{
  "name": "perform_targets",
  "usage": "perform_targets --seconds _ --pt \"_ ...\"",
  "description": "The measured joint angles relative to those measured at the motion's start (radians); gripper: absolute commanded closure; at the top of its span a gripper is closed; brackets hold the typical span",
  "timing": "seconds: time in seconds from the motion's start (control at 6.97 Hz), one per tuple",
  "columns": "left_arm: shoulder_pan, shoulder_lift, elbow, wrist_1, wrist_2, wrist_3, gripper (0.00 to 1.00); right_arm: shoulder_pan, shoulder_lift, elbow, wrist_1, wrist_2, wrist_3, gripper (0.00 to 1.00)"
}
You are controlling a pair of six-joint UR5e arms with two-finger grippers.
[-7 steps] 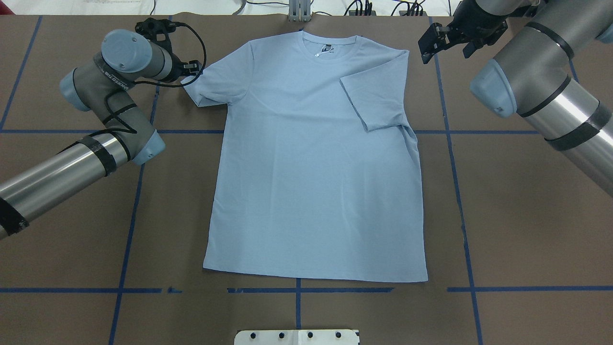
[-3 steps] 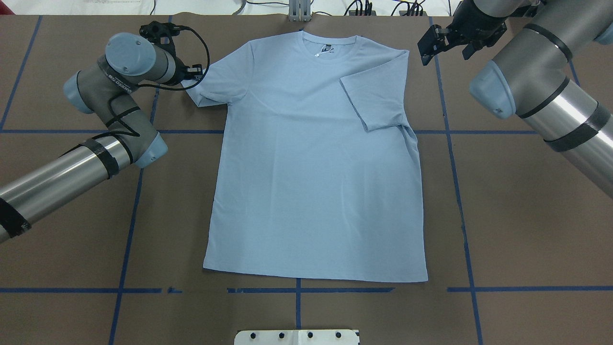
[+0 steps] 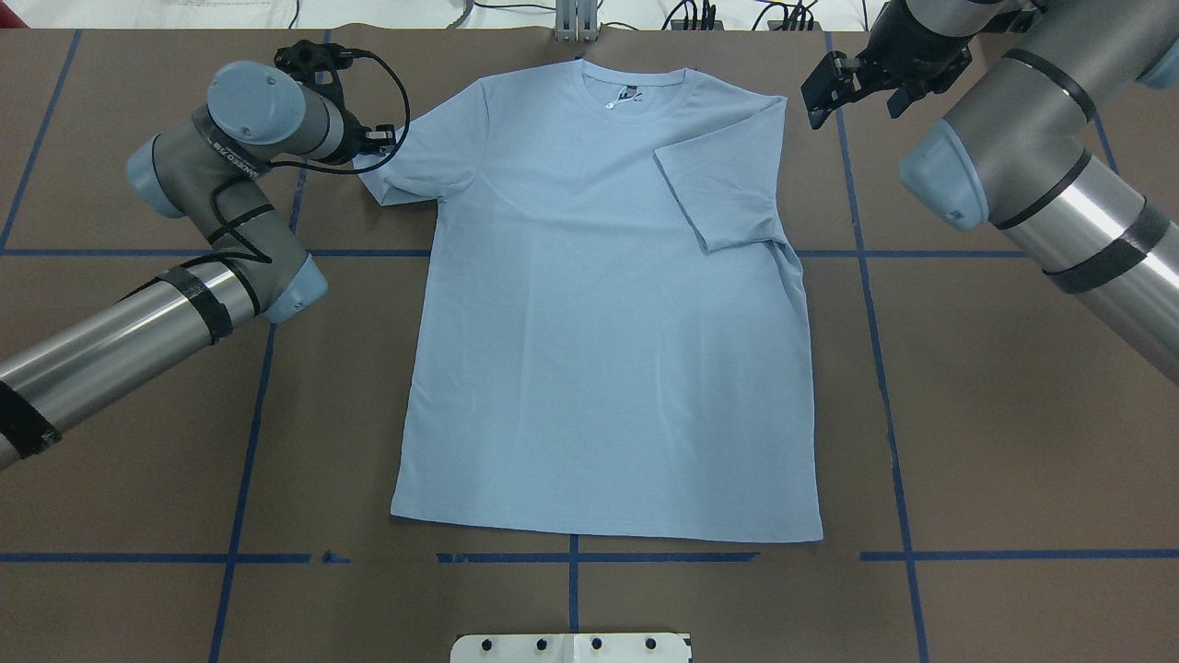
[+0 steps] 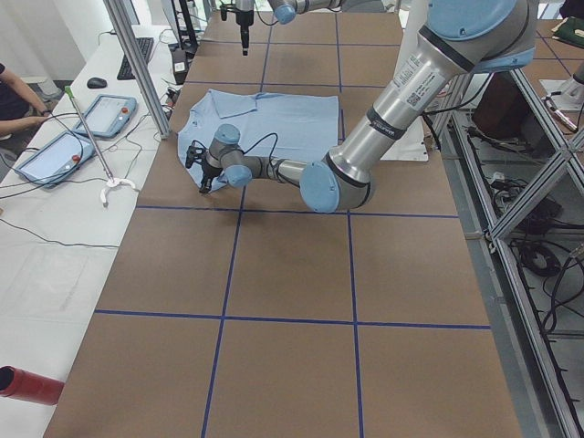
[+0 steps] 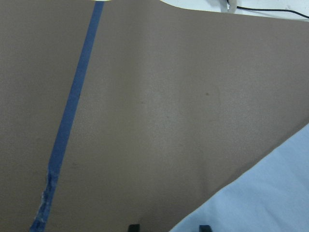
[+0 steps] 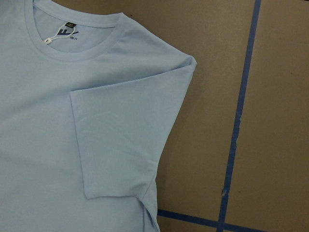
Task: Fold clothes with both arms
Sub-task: 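Move the left gripper toward the sleeve nearest it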
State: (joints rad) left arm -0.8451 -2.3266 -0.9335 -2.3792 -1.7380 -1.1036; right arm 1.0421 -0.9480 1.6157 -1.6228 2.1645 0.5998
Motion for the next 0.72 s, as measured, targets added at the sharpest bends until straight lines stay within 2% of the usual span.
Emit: perform_targets --seconds 0.29,0.72 --pt "0.000 0.001 -0.047 0.063 -0.026 0.000 1.00 -0.003 0.000 -0.014 0.007 -0.001 0.000 0.00" --pt "-0.001 0.000 -0.063 0.087 -0.037 -0.010 1.00 -0.010 -0.001 -0.018 0.009 -0.013 0.002 0.00"
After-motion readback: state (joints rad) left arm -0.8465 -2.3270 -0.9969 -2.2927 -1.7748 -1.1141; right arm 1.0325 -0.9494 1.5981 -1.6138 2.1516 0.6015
